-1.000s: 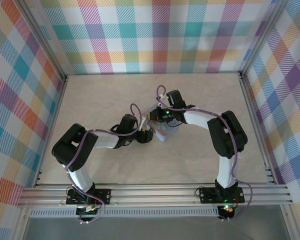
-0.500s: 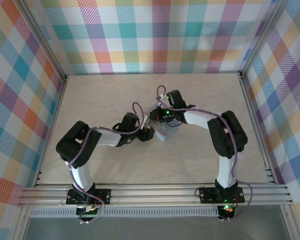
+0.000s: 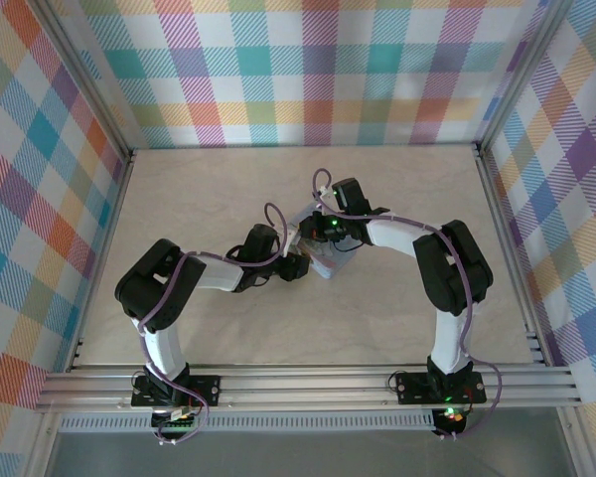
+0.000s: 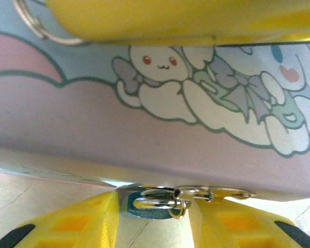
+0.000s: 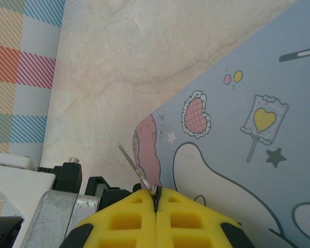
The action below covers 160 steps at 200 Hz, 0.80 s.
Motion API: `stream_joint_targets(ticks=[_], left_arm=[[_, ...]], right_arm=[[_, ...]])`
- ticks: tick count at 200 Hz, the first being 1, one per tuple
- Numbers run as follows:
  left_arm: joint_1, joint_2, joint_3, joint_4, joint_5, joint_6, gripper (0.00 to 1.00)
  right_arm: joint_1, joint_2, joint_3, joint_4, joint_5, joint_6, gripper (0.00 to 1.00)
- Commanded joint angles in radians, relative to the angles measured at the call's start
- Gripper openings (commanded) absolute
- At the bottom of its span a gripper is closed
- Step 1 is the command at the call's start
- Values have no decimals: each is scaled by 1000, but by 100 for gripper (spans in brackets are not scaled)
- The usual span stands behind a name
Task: Unlock a padlock with a key
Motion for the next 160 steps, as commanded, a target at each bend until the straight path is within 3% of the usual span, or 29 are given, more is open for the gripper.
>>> stream_joint_targets(ticks=[1,160], left_arm=[[-34,-6,3,28,54,-9,39],[-87,15,24,-46,-19,56,40]], right_arm=[[15,-1,-31,-66,-2,2,0],[15,-1,-28,-57,-1,12,0]])
